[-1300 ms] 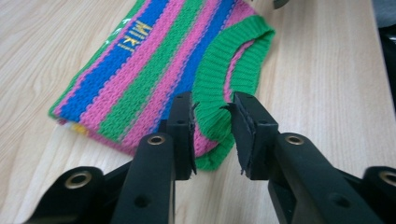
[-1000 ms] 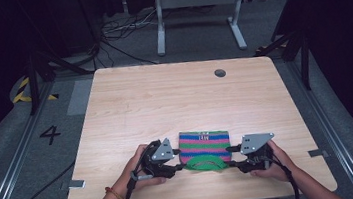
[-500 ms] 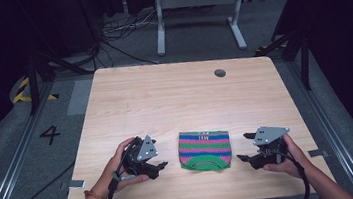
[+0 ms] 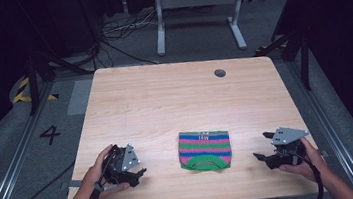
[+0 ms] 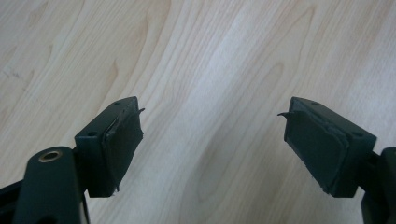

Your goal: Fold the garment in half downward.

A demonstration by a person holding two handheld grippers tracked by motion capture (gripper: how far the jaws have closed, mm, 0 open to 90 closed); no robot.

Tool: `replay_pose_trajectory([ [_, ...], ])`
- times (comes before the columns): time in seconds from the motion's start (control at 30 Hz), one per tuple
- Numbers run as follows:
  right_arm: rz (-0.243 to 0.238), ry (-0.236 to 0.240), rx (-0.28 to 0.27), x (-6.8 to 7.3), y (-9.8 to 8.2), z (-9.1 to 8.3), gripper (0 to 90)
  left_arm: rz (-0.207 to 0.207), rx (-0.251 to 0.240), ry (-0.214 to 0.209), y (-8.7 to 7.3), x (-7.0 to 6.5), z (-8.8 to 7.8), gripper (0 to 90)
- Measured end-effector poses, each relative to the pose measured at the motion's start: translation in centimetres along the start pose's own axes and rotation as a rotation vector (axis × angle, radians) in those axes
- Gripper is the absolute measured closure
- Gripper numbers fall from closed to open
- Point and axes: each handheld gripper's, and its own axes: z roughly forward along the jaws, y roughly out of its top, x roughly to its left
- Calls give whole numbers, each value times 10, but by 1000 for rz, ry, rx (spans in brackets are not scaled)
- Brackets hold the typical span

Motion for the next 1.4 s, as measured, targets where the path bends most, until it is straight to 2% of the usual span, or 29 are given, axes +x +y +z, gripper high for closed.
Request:
replay_pose_trajectory([
  [0.13, 13, -25, 8, -4, -12, -5, 229, -27, 16, 2, -15, 4, -4, 193],
  [0.2, 30, -21, 2, -6, -17, -8, 230, -53, 10, -13, -22, 7, -5, 193],
  [0.33, 38, -29, 10, -11, -30, -12, 233, -85, 8, -11, -33, 12, -9, 193],
  [0.47, 66, -40, 20, -16, -43, -17, 232, -117, 12, -10, -43, 15, -14, 188],
  [0.57, 80, -42, 21, -18, -50, -20, 232, -126, 36, 9, -50, 15, -16, 185],
  [0.7, 103, -49, 26, -20, -59, -25, 227, -147, 31, 5, -57, 15, -20, 185],
  [0.87, 171, -40, 39, -26, -72, -30, 221, -169, 33, 8, -68, 18, -23, 183],
  [0.9, 171, -40, 39, -26, -72, -30, 221, -169, 33, 8, -68, 18, -23, 183],
  [0.93, 201, -38, 29, -28, -78, -31, 220, -180, 25, 2, -71, 19, -24, 183],
  [1.0, 207, -47, 24, -29, -81, -32, 220, -205, 14, 0, -75, 21, -26, 183],
  [1.2, 274, -45, -7, -32, -96, -35, 221, -267, 3, -31, -89, 23, -26, 176],
  [1.3, 300, -55, -15, -32, -104, -33, 203, -325, -31, -43, -98, 25, -26, 169],
  [1.37, 329, -50, -24, -34, -107, -35, 205, -377, -80, -68, -106, 27, -23, 155],
  [1.4, 341, -49, -28, -35, -108, -35, 201, -387, -79, -55, -106, 26, -23, 146],
])
